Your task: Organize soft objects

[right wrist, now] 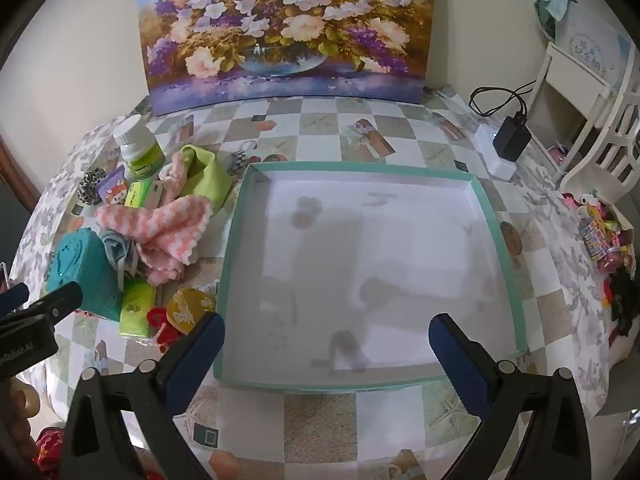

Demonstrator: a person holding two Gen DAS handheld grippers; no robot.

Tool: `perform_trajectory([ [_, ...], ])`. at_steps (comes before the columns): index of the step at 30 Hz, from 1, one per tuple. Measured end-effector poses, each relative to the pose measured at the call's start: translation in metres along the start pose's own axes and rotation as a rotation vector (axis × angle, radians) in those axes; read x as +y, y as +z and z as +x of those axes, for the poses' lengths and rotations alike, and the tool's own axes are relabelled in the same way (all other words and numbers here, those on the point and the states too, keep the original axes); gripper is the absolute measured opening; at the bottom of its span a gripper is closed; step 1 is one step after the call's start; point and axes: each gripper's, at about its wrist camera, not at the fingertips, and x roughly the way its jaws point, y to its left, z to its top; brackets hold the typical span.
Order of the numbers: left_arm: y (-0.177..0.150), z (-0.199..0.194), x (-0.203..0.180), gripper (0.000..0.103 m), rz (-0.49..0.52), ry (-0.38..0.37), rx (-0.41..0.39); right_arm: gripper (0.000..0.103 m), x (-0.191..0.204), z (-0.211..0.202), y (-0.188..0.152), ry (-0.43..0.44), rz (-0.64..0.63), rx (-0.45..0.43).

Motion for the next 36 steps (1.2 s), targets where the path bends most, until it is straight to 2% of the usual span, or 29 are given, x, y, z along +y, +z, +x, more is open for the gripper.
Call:
perform_trajectory([
  [5, 0.000, 0.001, 0.008, 0.103, -0.038, 0.013, 0.005, 0.103, -0.002, -0.003, 0.004, 0.002, 0.009, -0.005],
  [6, -0.001, 0.002, -0.001, 0.103, 0.021, -0.001, 0.000, 0.103, 0.000, 0.005, -0.003, 0.001, 0.008, 0.001],
  [36, -0.002, -0.001, -0.001, 0.103, 0.017, 0.006, 0.006, 0.103, 0.001, 0.006, -0.002, -0.002, -0.015, 0.023],
])
